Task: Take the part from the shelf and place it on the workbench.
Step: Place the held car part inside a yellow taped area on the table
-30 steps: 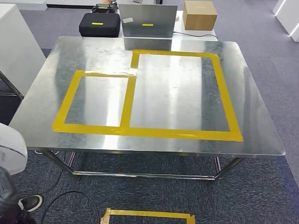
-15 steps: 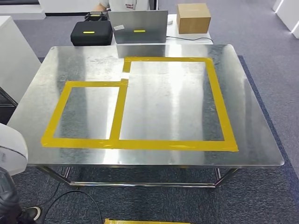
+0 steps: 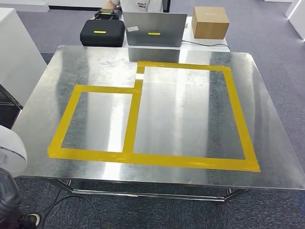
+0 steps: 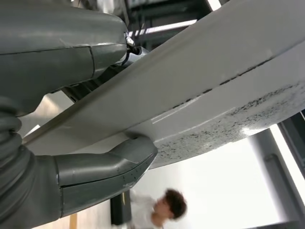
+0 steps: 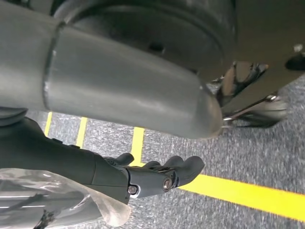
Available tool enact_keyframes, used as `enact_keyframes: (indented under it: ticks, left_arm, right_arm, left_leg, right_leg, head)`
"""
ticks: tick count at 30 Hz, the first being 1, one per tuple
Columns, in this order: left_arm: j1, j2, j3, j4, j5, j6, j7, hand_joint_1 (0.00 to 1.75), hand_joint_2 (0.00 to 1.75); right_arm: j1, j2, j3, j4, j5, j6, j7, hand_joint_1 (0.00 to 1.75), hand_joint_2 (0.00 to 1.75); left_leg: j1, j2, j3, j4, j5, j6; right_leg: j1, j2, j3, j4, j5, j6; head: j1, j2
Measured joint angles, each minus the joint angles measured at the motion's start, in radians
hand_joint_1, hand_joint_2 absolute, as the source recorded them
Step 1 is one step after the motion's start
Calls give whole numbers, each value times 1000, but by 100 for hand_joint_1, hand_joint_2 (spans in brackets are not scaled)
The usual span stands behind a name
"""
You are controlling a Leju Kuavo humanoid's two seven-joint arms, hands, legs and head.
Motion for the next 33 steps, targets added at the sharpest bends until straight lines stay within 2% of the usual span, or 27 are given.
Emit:
enact_keyframes:
  ticks: [1, 2, 3, 6, 8, 10, 12, 13, 14, 15, 16, 17, 18, 19, 23, 24, 25, 27, 28, 29, 30, 32, 33]
  left_arm:
    - [-3, -1, 1, 5, -74, 32, 21, 175, 175]
    - [-20, 13, 2, 25, -184, 52, 65, 175, 175]
    - [-64, 52, 0, 69, -341, 43, 138, 175, 175]
    - [-314, 267, -22, 342, -985, -124, 470, 175, 175]
    - [-465, 376, -38, 547, -1295, -202, 617, 175, 175]
    - [-588, 445, -71, 703, -1358, -241, 650, 175, 175]
    - [-675, 489, -121, 824, -1320, -282, 653, 175, 175]
    - [-705, 506, -147, 877, -1303, -301, 657, 175, 175]
    - [-730, 520, -171, 922, -1293, -317, 663, 175, 175]
    - [-753, 531, -194, 961, -1290, -327, 667, 175, 175]
    - [-774, 540, -213, 995, -1288, -332, 670, 175, 175]
    - [-792, 547, -230, 1024, -1287, -335, 673, 175, 175]
    - [-809, 552, -243, 1048, -1287, -337, 675, 175, 175]
    - [-820, 556, -254, 1069, -1286, -339, 677, 175, 175]
    - [-841, 564, -282, 1115, -1285, -341, 679, 175, 175]
    - [-846, 565, -286, 1122, -1285, -341, 680, 175, 175]
    - [-851, 566, -290, 1128, -1285, -340, 680, 175, 175]
    - [-858, 568, -297, 1139, -1283, -340, 680, 175, 175]
    - [-859, 568, -300, 1144, -1282, -340, 680, 175, 175]
    - [-860, 568, -301, 1148, -1282, -340, 680, 175, 175]
    - [-861, 568, -303, 1152, -1281, -340, 680, 175, 175]
    - [-864, 568, -306, 1157, -1281, -340, 680, 175, 175]
    - [-865, 569, -307, 1159, -1281, -340, 680, 175, 175]
  right_arm:
    - [1, 0, 0, 0, 3, -1, 3, 0, 0]
    - [2, 0, 0, 0, 13, 4, 3, 0, 0]
    - [2, 0, 1, 1, 29, 16, 2, 0, 0]
    - [-10, -4, 18, 1, 84, 61, 2, 0, 0]
    - [-22, -6, 32, 2, 103, 74, 6, 0, 0]
    - [-26, -7, 44, 2, 116, 80, 14, 0, 0]
    - [-24, -9, 52, 2, 126, 83, 23, 0, 0]
    - [-23, -9, 56, 2, 130, 84, 28, 0, 0]
    - [-22, -9, 60, 2, 135, 85, 32, 0, 0]
    - [-21, -9, 65, 2, 138, 85, 35, 0, 0]
    - [-21, -9, 69, 2, 141, 85, 37, 0, 0]
    - [-21, -10, 73, 2, 142, 85, 37, 0, 0]
    - [-22, -10, 75, 2, 142, 85, 38, 0, 0]
    - [-22, -10, 77, 2, 143, 85, 39, 0, 0]
    - [-21, -11, 78, 2, 143, 85, 41, 0, 0]
    - [-22, -11, 79, 2, 143, 85, 41, 0, 0]
    - [-23, -12, 79, 2, 143, 85, 41, 0, 0]
    - [-23, -12, 82, 2, 143, 85, 41, 0, 0]
    - [-22, -12, 83, 2, 143, 85, 41, 0, 0]
    - [-22, -12, 84, 2, 142, 85, 41, 0, 0]
    - [-21, -12, 84, 2, 142, 85, 41, 0, 0]
    - [-22, -12, 84, 2, 142, 85, 41, 0, 0]
    - [-23, -14, 84, 2, 142, 85, 41, 0, 0]
  left_leg:
    - [-1, 0, 9, -1, -8, -1]
    - [-1, -1, 18, -1, -14, -3]
    - [-1, -6, 23, -2, -18, -8]
    - [-3, -30, 29, 0, -14, -31]
    - [-3, -23, 29, 18, -24, -46]
    - [3, -11, -7, 90, -67, -59]
    - [10, -6, -73, 205, -114, -71]
    - [14, -5, -99, 242, -117, -76]
    - [18, -5, -114, 246, -100, -81]
    - [22, -4, -113, 213, -61, -85]
    - [27, -3, -101, 152, -10, -89]
    - [28, -2, -88, 94, 29, -92]
    - [28, -1, -78, 41, 50, -91]
    - [26, 0, -73, 11, 61, -85]
    - [23, 0, -70, -3, 66, -52]
    - [24, 0, -70, -5, 67, -46]
    - [25, 1, -69, -6, 68, -41]
    - [22, 3, -69, -6, 66, -35]
    - [20, 4, -69, -6, 65, -33]
    - [18, 4, -68, -6, 65, -32]
    - [16, 3, -66, -6, 64, -31]
    - [13, 2, -63, -6, 61, -32]
    - [10, 2, -63, -4, 59, -34]
  right_leg:
    - [2, 0, 16, -62, 50, -8]
    - [4, -2, 28, -115, 79, -16]
    - [8, -3, 37, -157, 95, -24]
    - [10, -2, 45, -196, 107, -45]
    - [3, 6, 58, -208, 121, -55]
    - [-1, 11, 66, -213, 126, -60]
    - [-1, 14, 67, -213, 125, -62]
    - [-2, 16, 68, -213, 124, -62]
    - [-3, 19, 71, -212, 121, -62]
    - [-4, 21, 75, -212, 118, -60]
    - [-5, 22, 81, -212, 114, -57]
    - [-5, 23, 85, -212, 110, -53]
    - [-4, 24, 86, -211, 108, -47]
    - [-3, 25, 85, -211, 106, -42]
    - [-2, 21, 74, -202, 90, -19]
    - [-2, 17, 59, -173, 72, -15]
    - [-3, 14, 33, -121, 46, -12]
    - [-2, 10, -38, 18, -8, -10]
    - [-2, 10, -66, 68, -19, -11]
    - [-1, 10, -79, 82, -11, -13]
    - [0, 10, -72, 57, 15, -18]
    - [5, 10, -12, -78, 86, -34]
    - [7, 10, 21, -143, 108, -41]
  head:
    - [0, 0]
    - [-2, 0]
    - [-1, 0]
    - [5, 0]
    - [-2, 0]
    - [-12, 0]
    - [-16, 0]
    - [-17, 0]
    - [-18, 0]
    - [-18, 0]
    - [-18, 0]
    - [-18, 0]
    - [-19, 0]
    - [-20, 0]
    - [-19, 0]
    - [-16, 0]
    - [-15, 0]
    - [-12, 0]
    - [-12, 0]
    - [-12, 0]
    - [-12, 0]
    - [-12, 0]
    - [-13, 0]
